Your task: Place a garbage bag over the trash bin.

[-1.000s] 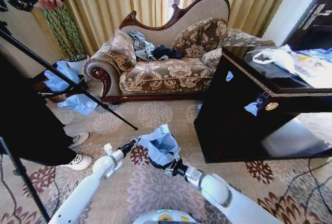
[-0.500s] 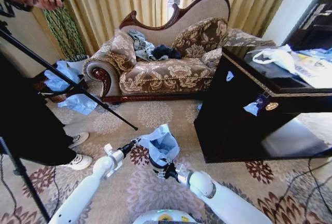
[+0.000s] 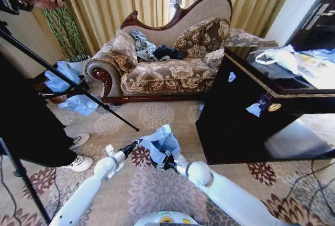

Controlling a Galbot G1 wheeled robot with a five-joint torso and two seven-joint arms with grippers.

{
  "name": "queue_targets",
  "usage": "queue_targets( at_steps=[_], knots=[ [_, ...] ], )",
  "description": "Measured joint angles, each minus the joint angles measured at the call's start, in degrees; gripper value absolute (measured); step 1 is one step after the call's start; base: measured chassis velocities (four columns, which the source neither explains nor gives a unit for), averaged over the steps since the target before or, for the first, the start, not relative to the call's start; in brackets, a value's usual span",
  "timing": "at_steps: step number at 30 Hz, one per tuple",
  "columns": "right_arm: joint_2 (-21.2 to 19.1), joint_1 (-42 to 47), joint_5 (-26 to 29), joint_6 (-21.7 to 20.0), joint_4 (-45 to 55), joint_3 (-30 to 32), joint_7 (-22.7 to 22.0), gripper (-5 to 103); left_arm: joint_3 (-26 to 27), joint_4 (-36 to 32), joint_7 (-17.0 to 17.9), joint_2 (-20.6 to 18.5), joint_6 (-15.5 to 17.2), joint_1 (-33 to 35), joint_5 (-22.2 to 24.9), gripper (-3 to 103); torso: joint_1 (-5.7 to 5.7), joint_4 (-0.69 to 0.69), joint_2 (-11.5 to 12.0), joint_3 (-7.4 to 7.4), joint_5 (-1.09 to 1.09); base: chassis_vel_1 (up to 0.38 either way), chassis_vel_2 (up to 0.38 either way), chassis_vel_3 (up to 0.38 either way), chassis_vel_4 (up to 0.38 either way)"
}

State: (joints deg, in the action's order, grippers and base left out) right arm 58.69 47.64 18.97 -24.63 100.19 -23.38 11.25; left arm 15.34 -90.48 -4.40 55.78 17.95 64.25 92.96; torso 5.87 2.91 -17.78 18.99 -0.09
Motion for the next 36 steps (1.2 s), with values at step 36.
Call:
queue_targets(
  at_steps=[36],
  knots=[
    [4.3, 6.4, -7.8, 2.0, -9.6, 2.3, 0.0, 66, -0.8, 7.0, -0.9, 0.0, 0.1, -3.0, -0.8, 0, -0.01, 0.01, 0.0, 0.0, 0.01, 0.0, 0.0, 0.0, 0.0]
  ],
)
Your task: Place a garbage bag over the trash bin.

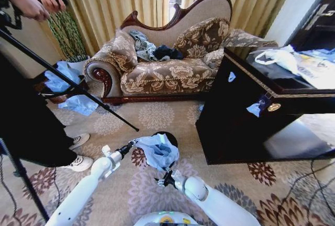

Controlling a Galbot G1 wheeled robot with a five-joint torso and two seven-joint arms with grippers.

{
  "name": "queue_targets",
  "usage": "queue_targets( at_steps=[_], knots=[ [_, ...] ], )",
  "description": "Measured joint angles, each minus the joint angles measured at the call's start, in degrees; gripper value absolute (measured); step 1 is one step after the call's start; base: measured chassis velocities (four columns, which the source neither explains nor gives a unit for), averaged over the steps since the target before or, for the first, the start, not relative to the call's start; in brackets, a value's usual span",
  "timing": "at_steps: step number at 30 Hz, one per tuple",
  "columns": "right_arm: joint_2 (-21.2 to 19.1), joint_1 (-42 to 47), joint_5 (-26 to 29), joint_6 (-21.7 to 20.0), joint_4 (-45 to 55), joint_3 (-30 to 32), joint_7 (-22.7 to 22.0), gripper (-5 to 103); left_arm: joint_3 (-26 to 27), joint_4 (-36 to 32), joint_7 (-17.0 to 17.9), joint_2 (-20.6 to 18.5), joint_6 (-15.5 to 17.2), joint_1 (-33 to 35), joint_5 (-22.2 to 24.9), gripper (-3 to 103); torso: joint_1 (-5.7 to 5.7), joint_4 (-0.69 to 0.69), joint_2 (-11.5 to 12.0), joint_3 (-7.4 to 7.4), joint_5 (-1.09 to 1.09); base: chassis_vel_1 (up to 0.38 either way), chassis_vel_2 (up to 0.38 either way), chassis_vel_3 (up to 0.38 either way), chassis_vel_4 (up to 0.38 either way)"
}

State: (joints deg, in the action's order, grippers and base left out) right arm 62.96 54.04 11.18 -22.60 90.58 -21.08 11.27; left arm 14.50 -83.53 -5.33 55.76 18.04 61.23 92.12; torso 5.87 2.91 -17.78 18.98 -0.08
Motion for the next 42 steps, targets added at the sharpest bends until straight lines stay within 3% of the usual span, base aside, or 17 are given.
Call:
queue_targets(
  at_steps=[8, 26, 42],
  knots=[
    [0.7, -1.4, -2.4, 0.8, -3.3, 0.7, 0.6, 68, -1.3, 4.4, -0.4, 2.1, -0.4, -3.8, -1.8, 0, 0.0, 0.0, 0.0, 0.0, 0.0, 0.0, 0.0, 0.0, 0.0],
    [-2.1, -2.4, -3.4, 0.7, -3.7, 3.8, 1.1, 68, -5.4, 11.9, -1.0, 8.1, -1.5, -9.5, -7.0, 0, 0.01, 0.01, 0.0, 0.0, -0.01, 0.0, 0.0, 0.0, 0.0],
    [-0.7, -3.2, -7.8, 2.5, -8.0, 5.2, 1.8, 68, -5.9, 16.1, -2.1, 9.5, -2.3, -11.5, -10.0, 0, 0.01, 0.0, 0.0, 0.0, -0.01, 0.0, 0.0, 0.0, 0.0]
  ],
)
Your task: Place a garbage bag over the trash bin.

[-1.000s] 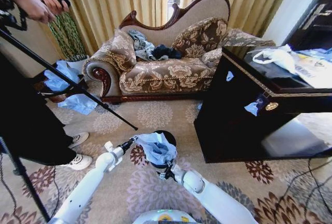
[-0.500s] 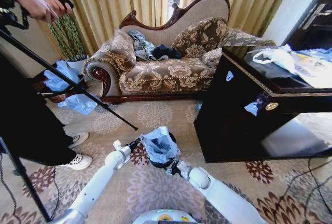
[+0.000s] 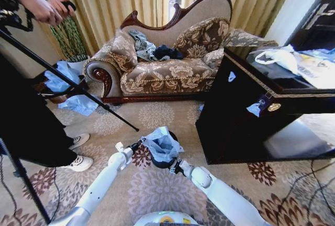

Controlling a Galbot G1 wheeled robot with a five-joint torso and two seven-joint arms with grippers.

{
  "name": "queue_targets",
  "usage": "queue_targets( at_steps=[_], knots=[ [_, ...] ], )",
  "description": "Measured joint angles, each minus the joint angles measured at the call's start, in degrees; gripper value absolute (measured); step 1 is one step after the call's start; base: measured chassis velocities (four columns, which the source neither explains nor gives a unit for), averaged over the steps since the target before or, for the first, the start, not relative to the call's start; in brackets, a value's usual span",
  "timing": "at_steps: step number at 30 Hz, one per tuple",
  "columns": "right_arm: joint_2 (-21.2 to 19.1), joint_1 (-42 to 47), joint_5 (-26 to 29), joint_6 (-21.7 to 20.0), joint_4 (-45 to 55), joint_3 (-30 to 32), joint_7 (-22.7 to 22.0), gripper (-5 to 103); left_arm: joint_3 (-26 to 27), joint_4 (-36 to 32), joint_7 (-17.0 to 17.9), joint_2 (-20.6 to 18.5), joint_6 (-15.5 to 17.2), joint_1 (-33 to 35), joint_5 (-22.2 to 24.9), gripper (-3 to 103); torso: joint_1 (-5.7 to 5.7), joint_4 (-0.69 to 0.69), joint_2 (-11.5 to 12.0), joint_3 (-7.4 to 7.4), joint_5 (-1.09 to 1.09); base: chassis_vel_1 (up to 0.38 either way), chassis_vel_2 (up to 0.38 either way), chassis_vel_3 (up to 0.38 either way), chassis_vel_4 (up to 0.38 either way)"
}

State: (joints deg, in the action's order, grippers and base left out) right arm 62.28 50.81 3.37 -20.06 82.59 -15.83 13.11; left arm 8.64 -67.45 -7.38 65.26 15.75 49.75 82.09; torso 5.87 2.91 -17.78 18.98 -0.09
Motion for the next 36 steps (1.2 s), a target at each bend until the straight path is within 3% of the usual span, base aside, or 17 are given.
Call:
queue_targets(
  at_steps=[10, 18, 21, 25, 27, 31, 36],
  knots=[
    [-0.9, 0.6, -4.2, 1.0, 1.7, 2.1, 0.9, 68, -0.6, -0.9, 0.0, 1.2, -0.4, -0.6, -1.8, 0, 0.0, 0.0, 0.0, 0.0, 0.01, 0.0, 0.0, 0.0, 0.0],
    [-6.1, 4.6, -4.3, 1.8, 8.8, 5.8, 1.4, 74, -0.4, -1.0, 0.0, 1.2, -0.6, -0.4, -1.8, 0, 0.0, 0.0, 0.0, 0.0, 0.0, 0.0, 0.0, 0.0, 0.0],
    [-8.4, 6.0, -5.4, 3.5, 12.1, 8.3, 1.2, 89, 0.8, -1.7, 0.0, 0.8, -0.6, 0.6, -1.8, 0, -0.01, 0.02, 0.0, 0.0, -0.01, 0.0, 0.0, 0.0, 0.0],
    [-9.1, 6.5, -6.4, 4.5, 14.7, 10.6, 0.6, 94, 1.8, -2.5, 0.0, 0.5, -0.6, 1.6, -1.8, 0, -0.01, -0.03, 0.0, 0.0, 0.04, 0.0, 0.0, 0.0, 0.0],
    [-9.8, 7.3, -6.1, 4.8, 17.9, 12.6, -1.2, 99, 1.9, -3.0, 0.0, 0.5, -0.7, 1.9, -1.8, 0, -0.01, -0.01, 0.0, 0.0, -0.04, 0.0, 0.0, 0.0, 0.0],
    [-9.3, 6.8, -4.8, 4.9, 20.5, 11.9, -4.0, 100, 2.0, -3.1, 0.0, 0.5, -0.7, 2.0, -1.8, 0, -0.01, 0.02, 0.0, 0.0, -0.02, 0.0, 0.0, 0.0, 0.0],
    [-3.6, 3.6, -4.9, 5.9, 16.8, 6.3, -8.0, 100, 1.8, -3.1, 0.0, 0.4, -0.7, 2.2, -1.8, 0, -0.01, 0.0, 0.0, 0.0, -0.01, 0.0, 0.0, 0.0, 0.0]
  ],
)
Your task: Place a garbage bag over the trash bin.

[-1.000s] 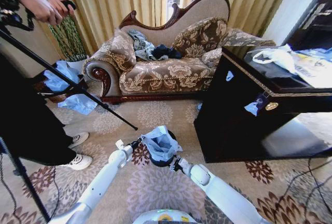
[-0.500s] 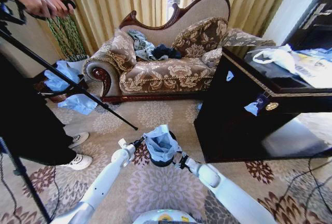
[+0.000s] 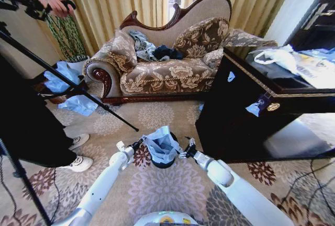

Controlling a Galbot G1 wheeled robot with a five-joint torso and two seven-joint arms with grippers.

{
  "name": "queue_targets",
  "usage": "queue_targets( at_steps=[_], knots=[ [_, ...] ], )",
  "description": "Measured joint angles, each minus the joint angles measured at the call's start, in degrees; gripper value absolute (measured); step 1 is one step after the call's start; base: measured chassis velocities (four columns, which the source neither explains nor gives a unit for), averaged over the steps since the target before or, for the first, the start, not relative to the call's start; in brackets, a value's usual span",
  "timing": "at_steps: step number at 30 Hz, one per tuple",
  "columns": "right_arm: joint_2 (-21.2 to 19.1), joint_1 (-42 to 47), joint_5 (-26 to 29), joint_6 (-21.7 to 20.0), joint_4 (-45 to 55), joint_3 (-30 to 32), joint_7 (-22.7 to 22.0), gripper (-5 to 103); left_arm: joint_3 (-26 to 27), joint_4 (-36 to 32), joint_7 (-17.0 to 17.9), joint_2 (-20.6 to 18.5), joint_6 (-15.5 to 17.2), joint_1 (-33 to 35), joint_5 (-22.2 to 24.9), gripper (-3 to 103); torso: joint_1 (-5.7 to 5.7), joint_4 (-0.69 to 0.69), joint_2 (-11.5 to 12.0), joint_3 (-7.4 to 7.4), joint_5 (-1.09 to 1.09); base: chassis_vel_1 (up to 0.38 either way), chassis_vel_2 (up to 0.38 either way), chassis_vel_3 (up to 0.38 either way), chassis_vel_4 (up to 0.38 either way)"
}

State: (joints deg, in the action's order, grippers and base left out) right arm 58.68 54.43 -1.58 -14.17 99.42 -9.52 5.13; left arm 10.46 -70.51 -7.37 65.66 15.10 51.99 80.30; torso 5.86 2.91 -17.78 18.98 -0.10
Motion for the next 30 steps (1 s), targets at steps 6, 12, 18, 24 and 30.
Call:
queue_targets(
  at_steps=[6, 12, 18, 24, 30],
  knots=[
    [7.0, -4.8, -3.2, 2.7, -9.8, -1.0, -2.3, 100, 0.0, 0.0, 0.0, 0.0, 0.0, 0.5, 0.0, 0, 0.01, 0.0, 0.0, 0.01, -0.01, 0.0, 0.0, 0.0, 0.0],
    [8.7, -9.9, -3.3, 3.3, -13.6, -1.2, -2.6, 100, -0.1, 0.0, -0.2, 0.1, 0.0, 0.7, -0.1, 0, 0.01, 0.0, 0.0, 0.01, -0.01, 0.0, 0.0, 0.0, 0.0],
    [10.9, -12.7, -3.0, 3.8, -16.6, -2.4, -3.3, 100, -0.3, 0.3, -0.4, 0.6, 0.0, 0.7, -0.2, 0, 0.01, 0.01, 0.0, 0.01, 0.01, 0.0, 0.0, 0.0, 0.0],
    [14.5, -16.5, -4.2, 6.4, -22.7, -2.5, -4.6, 100, -0.7, 0.4, -0.7, 0.7, 0.0, 0.6, -0.3, 0, 0.01, 0.0, 0.0, 0.01, 0.0, 0.0, 0.0, 0.0, 0.0],
    [14.6, -19.0, -5.0, 7.0, -23.6, -2.4, -4.4, 100, -0.8, -0.1, -0.8, 0.5, 0.0, 0.6, -0.2, 0, 0.01, -0.01, 0.0, 0.01, 0.01, 0.0, 0.0, 0.0, 0.0]
  ],
)
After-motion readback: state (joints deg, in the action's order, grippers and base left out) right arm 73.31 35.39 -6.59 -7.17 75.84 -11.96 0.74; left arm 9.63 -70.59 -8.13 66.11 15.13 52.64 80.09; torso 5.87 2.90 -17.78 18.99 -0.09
